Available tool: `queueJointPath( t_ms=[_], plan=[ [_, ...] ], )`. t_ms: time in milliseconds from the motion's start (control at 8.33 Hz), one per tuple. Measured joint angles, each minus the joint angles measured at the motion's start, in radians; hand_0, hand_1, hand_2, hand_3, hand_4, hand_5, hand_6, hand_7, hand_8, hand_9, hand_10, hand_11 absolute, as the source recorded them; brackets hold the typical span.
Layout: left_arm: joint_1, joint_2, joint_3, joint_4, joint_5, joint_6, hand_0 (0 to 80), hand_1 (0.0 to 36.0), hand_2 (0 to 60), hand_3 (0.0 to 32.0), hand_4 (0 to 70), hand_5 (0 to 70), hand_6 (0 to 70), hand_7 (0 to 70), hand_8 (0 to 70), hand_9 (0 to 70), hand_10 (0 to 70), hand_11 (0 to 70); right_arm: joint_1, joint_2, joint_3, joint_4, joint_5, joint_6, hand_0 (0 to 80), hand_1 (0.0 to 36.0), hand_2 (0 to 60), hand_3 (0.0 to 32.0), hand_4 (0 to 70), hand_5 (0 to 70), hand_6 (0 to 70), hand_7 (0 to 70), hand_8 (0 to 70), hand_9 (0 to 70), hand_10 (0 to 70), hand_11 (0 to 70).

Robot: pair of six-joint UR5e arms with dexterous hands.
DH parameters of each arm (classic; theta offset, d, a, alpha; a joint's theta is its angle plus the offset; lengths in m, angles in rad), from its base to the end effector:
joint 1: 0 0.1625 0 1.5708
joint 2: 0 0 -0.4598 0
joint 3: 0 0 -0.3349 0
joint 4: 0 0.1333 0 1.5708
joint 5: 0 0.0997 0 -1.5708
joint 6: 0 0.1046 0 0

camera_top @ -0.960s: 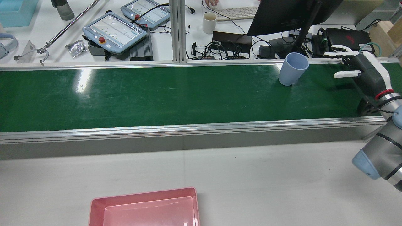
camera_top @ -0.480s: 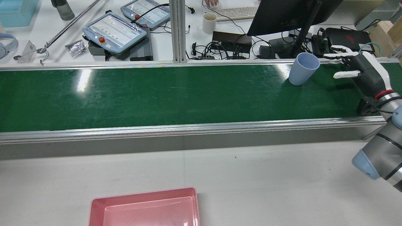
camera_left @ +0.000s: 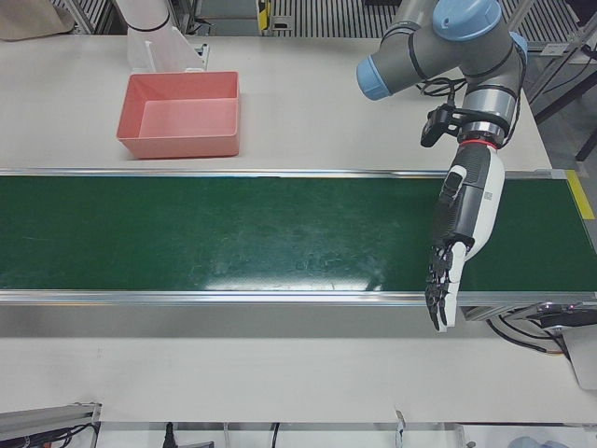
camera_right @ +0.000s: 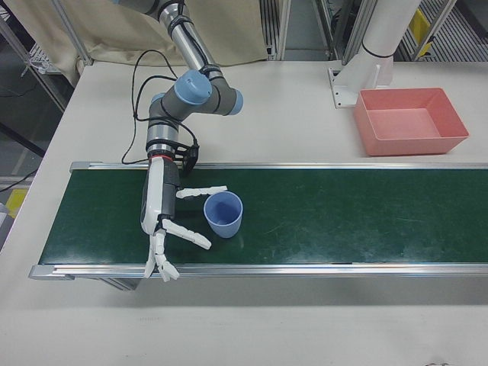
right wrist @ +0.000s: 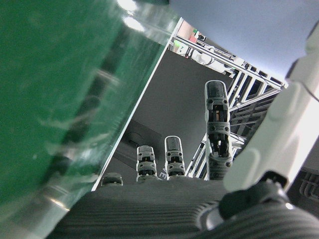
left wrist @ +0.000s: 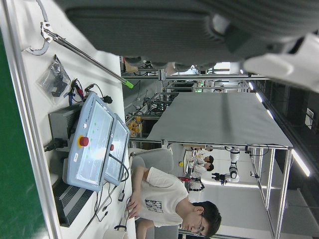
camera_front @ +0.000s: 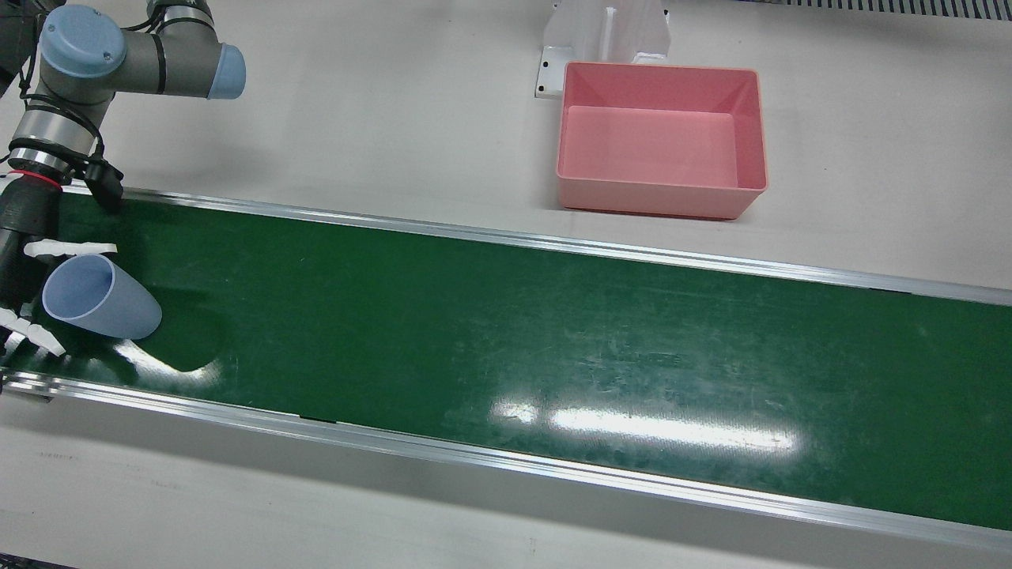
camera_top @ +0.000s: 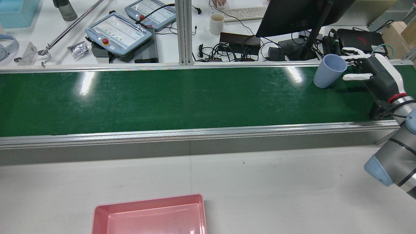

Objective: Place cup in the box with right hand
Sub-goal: 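Close the right hand around the light blue cup on the belt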

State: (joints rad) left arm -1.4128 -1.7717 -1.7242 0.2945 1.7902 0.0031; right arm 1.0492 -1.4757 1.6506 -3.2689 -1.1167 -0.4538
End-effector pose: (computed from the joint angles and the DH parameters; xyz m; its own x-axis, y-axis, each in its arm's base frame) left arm -0.0283 -0.5247 0.5903 -0.9297 -0.3679 -0.0161 -0.0065 0.0602 -0.9982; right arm -0.0799 -0.4986 0.6571 -0.9069 0.0429 0.4191 -0.4160 0.0668 -0.9069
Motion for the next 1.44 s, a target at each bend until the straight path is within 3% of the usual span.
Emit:
queueJointPath(
  t_ms=[240,360,480,720,840,960,1200,1320,1440],
  plan=[
    [0.000,0.000,0.000,0.000,0.000,0.000,0.0,0.0,0.0,0.0,0.0,0.0,0.0,0.0,0.0,0.0,0.0,0.0,0.001,0.000,0.000,0.000,0.000,0.000,45.7,2.8,2.5,9.6,40.4,1.6,3.8,27.7,7.9,13.1,0.0,0.0],
    [0.000,0.000,0.000,0.000,0.000,0.000,0.0,0.0,0.0,0.0,0.0,0.0,0.0,0.0,0.0,0.0,0.0,0.0,0.004,0.000,0.001,0.000,0.000,0.000,45.4,2.2,3.1,3.4,49.5,1.2,4.2,27.5,8.3,13.5,0.0,0.0],
    [0.000,0.000,0.000,0.000,0.000,0.000,0.0,0.0,0.0,0.0,0.0,0.0,0.0,0.0,0.0,0.0,0.0,0.0,0.009,0.000,0.002,0.000,0.000,0.000,45.7,1.8,4.7,0.0,67.9,0.6,6.0,28.5,8.5,13.7,0.0,0.0],
    [0.000,0.000,0.000,0.000,0.000,0.000,0.0,0.0,0.0,0.0,0.0,0.0,0.0,0.0,0.0,0.0,0.0,0.0,0.024,-0.001,0.003,-0.002,0.000,-0.005,43.7,1.0,18.1,0.0,70.0,0.0,9.3,42.4,9.0,16.4,2.1,1.2],
    [0.000,0.000,0.000,0.000,0.000,0.000,0.0,0.0,0.0,0.0,0.0,0.0,0.0,0.0,0.0,0.0,0.0,0.0,0.035,-0.002,0.005,-0.003,0.000,-0.012,42.9,3.0,23.2,0.0,70.0,0.0,11.3,53.9,9.4,18.9,1.8,0.8],
    [0.000,0.000,0.000,0.000,0.000,0.000,0.0,0.0,0.0,0.0,0.0,0.0,0.0,0.0,0.0,0.0,0.0,0.0,0.046,-0.004,0.006,-0.003,0.000,-0.019,44.5,5.3,25.9,0.0,70.0,0.0,11.9,56.4,9.5,19.4,1.9,1.1],
    [0.000,0.000,0.000,0.000,0.000,0.000,0.0,0.0,0.0,0.0,0.0,0.0,0.0,0.0,0.0,0.0,0.0,0.0,0.071,-0.010,0.015,-0.005,0.001,-0.033,47.1,14.2,42.0,0.0,70.0,0.0,12.0,54.5,9.5,19.6,3.3,3.7],
    [0.000,0.000,0.000,0.000,0.000,0.000,0.0,0.0,0.0,0.0,0.0,0.0,0.0,0.0,0.0,0.0,0.0,0.0,0.085,-0.022,0.039,-0.006,0.001,-0.041,47.3,14.2,41.6,0.0,70.0,0.0,11.9,53.0,9.7,19.6,3.7,4.3],
    [0.000,0.000,0.000,0.000,0.000,0.000,0.0,0.0,0.0,0.0,0.0,0.0,0.0,0.0,0.0,0.0,0.0,0.0,0.095,-0.047,0.092,-0.006,0.001,-0.046,47.3,13.1,38.2,0.0,70.0,0.0,12.5,56.4,10.4,21.4,3.8,4.5]
  ],
)
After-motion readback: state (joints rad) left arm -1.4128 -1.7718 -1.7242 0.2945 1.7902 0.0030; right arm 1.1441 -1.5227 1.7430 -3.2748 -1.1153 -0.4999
